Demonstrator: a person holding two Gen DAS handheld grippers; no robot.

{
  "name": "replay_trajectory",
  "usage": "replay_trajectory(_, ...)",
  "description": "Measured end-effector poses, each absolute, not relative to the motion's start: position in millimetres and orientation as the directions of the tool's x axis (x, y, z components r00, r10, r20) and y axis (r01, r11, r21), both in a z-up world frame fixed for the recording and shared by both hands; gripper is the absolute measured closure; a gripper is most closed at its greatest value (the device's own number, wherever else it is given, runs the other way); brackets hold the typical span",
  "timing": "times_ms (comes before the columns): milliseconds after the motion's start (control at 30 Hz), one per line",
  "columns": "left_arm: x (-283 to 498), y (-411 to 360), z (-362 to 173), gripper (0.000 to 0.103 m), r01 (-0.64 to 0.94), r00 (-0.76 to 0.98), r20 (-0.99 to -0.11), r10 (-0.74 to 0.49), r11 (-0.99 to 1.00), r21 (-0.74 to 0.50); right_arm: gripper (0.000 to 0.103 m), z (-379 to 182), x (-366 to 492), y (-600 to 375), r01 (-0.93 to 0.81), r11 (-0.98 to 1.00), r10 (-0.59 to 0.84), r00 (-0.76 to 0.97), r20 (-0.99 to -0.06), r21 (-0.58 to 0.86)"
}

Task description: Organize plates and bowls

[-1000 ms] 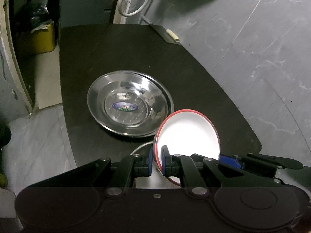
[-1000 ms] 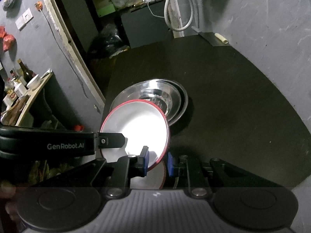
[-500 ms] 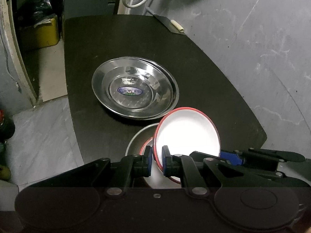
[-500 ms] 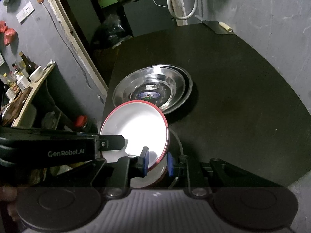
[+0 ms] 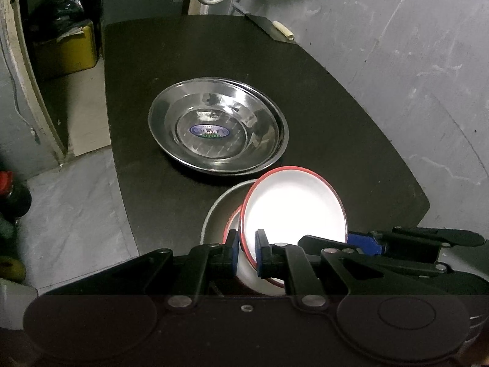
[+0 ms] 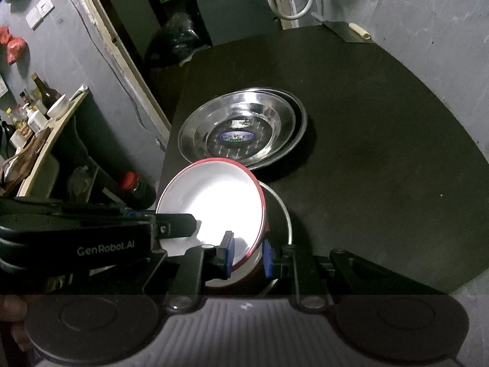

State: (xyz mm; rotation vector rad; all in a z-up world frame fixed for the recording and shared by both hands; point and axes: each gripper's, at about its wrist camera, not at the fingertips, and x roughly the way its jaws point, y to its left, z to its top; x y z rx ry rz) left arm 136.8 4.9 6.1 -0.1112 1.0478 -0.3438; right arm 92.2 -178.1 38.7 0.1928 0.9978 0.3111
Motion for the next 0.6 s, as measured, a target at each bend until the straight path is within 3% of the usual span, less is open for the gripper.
replay_trajectory(600,130.8,3.5,3.6,0.09,0.206,0.451,-0.839,-0.306,0.95,-0.236,0.081,38.4,90.0,-176.0,-0.203,0.935,0.355,0.486,-0.798,0.292)
